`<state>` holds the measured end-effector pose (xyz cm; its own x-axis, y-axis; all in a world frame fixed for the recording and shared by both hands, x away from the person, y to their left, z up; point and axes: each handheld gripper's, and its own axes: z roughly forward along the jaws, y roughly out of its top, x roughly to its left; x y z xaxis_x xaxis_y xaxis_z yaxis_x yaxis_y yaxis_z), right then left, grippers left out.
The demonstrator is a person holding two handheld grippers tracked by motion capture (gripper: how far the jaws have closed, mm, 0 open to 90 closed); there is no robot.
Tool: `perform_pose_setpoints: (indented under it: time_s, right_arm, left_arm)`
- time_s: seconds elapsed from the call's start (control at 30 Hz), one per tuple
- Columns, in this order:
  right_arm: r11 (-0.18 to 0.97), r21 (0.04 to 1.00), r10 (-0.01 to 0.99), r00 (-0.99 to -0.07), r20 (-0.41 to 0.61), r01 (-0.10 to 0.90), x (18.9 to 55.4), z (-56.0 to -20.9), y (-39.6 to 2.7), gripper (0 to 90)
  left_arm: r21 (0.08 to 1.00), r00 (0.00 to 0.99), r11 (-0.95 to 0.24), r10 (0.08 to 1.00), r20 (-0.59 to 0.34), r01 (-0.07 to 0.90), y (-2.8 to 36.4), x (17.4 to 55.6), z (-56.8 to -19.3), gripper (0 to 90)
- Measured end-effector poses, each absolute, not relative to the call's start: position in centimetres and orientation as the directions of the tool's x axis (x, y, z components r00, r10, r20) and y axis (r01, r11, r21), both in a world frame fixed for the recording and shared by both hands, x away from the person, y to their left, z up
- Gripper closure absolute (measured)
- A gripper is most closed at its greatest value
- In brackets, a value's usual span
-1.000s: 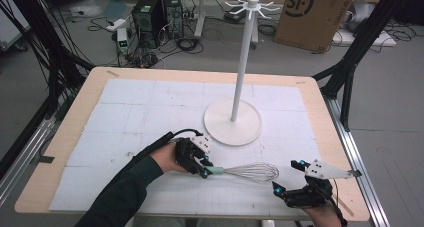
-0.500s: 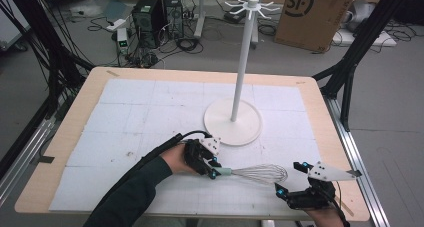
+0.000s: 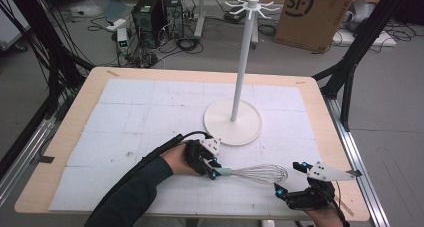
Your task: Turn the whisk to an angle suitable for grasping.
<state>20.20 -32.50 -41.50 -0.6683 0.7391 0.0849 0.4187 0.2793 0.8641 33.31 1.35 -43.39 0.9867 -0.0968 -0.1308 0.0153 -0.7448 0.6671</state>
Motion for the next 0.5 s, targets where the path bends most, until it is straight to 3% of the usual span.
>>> perform_pose_setpoints:
  time_s: [0.13,0.5]
  right_arm:
    - [0.28,0.864,0.74,-0.668,0.084,0.419,20.2,-41.4,-32.5,0.0]
    - [0.286,0.871,0.72,-0.69,0.079,0.399,20.2,-40.9,-32.2,0.0]
  left_arm:
    - [0.68,0.986,-0.732,-0.091,-0.139,0.028,1.5,33.4,-43.5,65.7]
    - [0.747,0.983,-0.655,-0.031,-0.18,0.116,3.4,33.5,-42.6,31.3]
